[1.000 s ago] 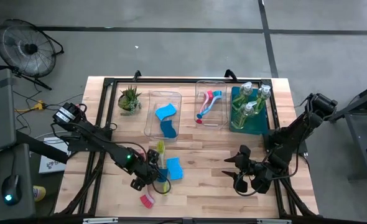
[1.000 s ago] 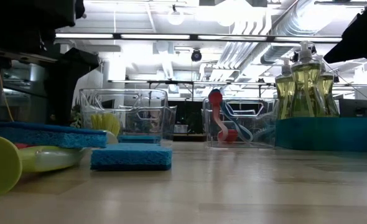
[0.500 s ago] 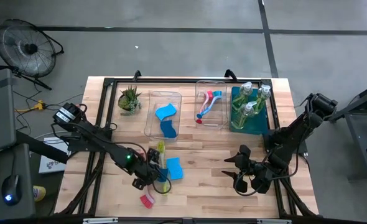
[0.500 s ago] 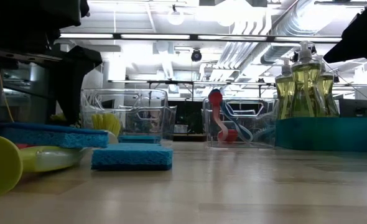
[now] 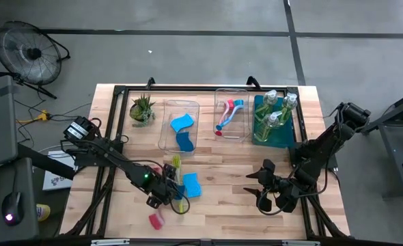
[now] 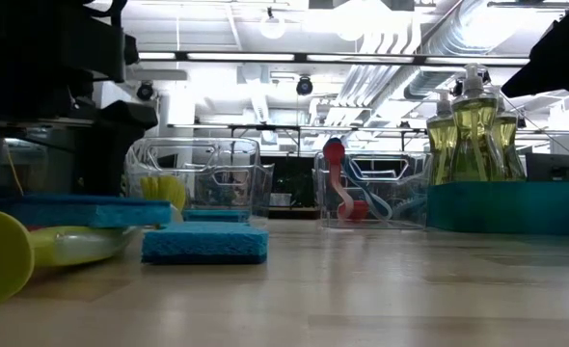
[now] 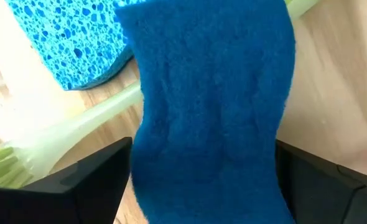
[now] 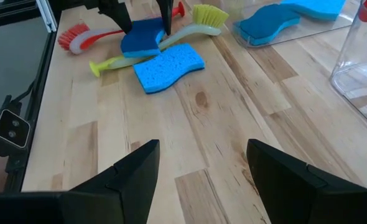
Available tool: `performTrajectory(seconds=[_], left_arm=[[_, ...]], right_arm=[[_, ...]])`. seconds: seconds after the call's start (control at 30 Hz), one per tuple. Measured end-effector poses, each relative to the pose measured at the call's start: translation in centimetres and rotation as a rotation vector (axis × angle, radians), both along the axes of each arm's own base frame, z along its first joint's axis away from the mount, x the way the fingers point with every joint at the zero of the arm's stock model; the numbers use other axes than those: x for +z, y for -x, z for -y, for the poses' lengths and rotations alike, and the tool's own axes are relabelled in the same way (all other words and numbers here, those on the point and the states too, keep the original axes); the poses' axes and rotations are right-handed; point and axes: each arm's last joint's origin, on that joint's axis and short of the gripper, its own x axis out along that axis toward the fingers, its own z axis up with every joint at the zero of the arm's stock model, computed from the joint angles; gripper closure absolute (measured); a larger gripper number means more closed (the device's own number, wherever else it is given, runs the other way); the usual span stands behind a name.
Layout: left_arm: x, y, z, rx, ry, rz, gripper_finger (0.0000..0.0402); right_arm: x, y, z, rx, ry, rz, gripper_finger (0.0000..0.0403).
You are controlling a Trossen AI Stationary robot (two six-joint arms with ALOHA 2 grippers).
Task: Pick & Place Kitchen Sink Supplies
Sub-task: Put the left blue dishwashing sponge into the left transparent bin
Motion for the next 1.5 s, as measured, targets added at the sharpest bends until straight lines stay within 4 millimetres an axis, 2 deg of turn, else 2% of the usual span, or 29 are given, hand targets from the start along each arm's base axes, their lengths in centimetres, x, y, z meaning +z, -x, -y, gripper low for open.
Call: performTrajectory(seconds=[0.13,0.47,0.97,1.5], left_arm=[[0.01,-0.02,0.02,0.001,0.003,0.002,0.0061],[0.01,-0.02,0.03,0.021,0.016,0.0,0.0155],[0.09,0.01,0.03,0.048,0.031,-0.001,0.0268],[0.24,0.16,0.14,0.029,0.079,-0.033,0.0368]], right_arm=[[0.04,-0.03,-0.04,0.0,-0.006,0.005,0.0167],[0.04,-0.03,-0.04,0.0,-0.006,0.005,0.0167],[0.04,-0.03,-0.03,0.0,-0.005,0.004,0.0167],[0.02,-0.03,-0.03,-0.001,-0.013,0.002,0.0167]])
